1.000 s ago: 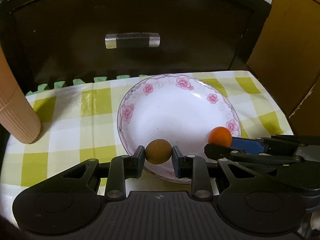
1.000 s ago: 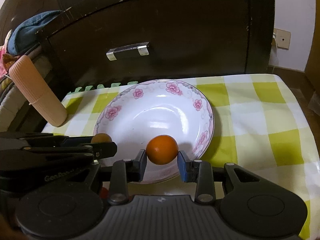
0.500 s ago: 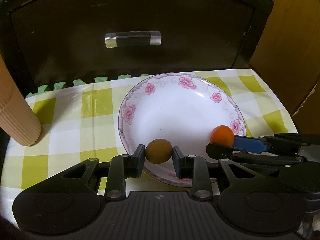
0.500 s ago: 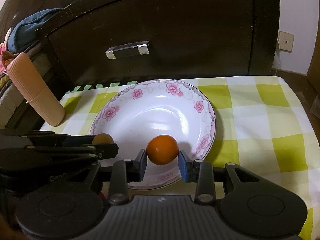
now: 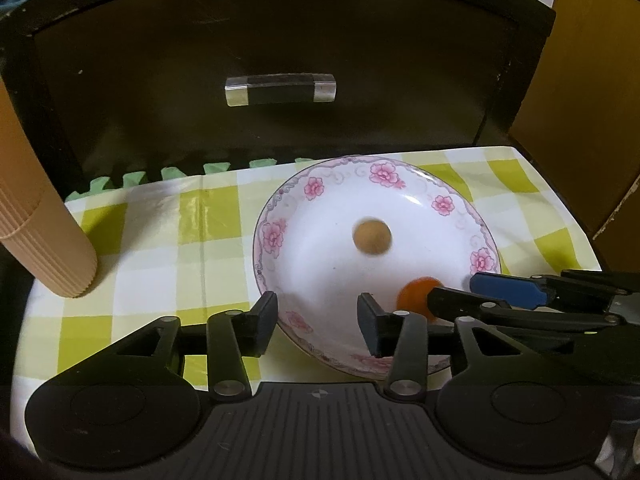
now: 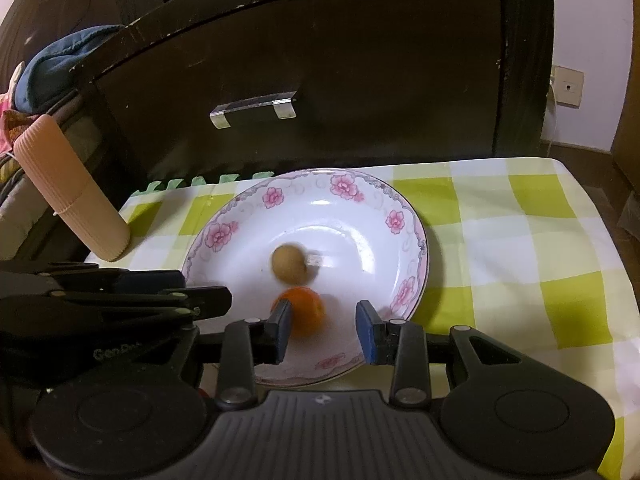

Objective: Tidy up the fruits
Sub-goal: 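Open both tools to drop the brown fruit and tangerine into the bowl, then withdraw both tools from the bowl back toward the remaining fruits, then grasp another tangerine with the left tool while the right tool grasps the large red tomato, then carry the tangerine and the large red tomato in both tools over the white bowl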

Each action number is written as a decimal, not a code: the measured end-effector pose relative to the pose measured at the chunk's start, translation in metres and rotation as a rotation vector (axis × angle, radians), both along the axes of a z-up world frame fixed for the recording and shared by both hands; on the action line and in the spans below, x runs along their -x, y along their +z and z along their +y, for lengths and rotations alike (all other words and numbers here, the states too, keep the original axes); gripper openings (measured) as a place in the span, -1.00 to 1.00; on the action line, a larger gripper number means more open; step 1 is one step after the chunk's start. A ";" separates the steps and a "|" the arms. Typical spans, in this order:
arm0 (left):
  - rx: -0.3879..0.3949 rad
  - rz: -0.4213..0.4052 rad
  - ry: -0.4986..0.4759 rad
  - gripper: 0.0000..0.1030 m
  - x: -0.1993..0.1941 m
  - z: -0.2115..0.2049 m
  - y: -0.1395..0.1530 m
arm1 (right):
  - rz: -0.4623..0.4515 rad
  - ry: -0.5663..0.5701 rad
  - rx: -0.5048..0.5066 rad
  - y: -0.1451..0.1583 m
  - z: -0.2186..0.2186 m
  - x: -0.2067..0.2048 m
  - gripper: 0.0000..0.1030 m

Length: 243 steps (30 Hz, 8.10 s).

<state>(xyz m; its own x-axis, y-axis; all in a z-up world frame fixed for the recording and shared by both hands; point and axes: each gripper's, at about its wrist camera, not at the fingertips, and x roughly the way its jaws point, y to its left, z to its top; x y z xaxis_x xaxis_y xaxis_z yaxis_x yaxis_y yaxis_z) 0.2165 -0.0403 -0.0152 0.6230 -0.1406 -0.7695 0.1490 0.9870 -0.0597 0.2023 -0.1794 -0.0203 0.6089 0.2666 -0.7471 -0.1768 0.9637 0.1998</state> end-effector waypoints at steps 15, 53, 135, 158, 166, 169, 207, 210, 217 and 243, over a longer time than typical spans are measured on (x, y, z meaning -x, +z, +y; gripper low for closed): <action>-0.016 -0.038 0.001 0.05 0.012 0.000 0.012 | -0.014 -0.023 0.002 0.014 0.002 0.010 -0.34; -0.087 -0.059 -0.001 -0.05 0.089 0.010 0.030 | 0.019 -0.013 -0.021 0.038 0.020 0.077 -0.34; -0.108 0.298 0.061 -0.24 0.180 0.085 -0.025 | 0.307 0.208 -0.003 -0.010 0.150 0.109 -0.14; -0.041 0.317 -0.005 -0.23 0.175 0.062 -0.034 | 0.272 0.171 0.062 0.007 0.062 0.159 -0.21; -0.069 0.281 -0.036 -0.12 0.168 0.043 -0.038 | 0.290 0.162 0.110 -0.012 0.056 0.158 -0.21; -0.080 0.268 -0.053 -0.03 0.168 0.039 -0.038 | 0.289 0.172 0.110 -0.017 0.055 0.159 -0.21; -0.110 0.242 -0.026 -0.24 0.176 0.044 -0.032 | 0.229 0.187 0.131 -0.016 0.053 0.167 -0.21; -0.100 0.233 -0.030 -0.24 0.176 0.044 -0.029 | 0.227 0.179 0.129 -0.015 0.052 0.167 -0.21; -0.068 0.203 -0.048 -0.24 0.171 0.037 -0.020 | 0.205 0.167 0.110 -0.008 0.050 0.164 -0.21; -0.024 0.089 -0.061 -0.26 0.082 0.005 0.014 | 0.117 0.026 0.032 0.024 0.020 0.091 -0.21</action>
<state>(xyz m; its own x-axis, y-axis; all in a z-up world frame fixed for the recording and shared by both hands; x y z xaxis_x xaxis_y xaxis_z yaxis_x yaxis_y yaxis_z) 0.1342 -0.0356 -0.0016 0.5430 -0.1569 -0.8249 0.2037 0.9777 -0.0519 0.1114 -0.1595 0.0032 0.5098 0.2560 -0.8213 -0.1790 0.9654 0.1898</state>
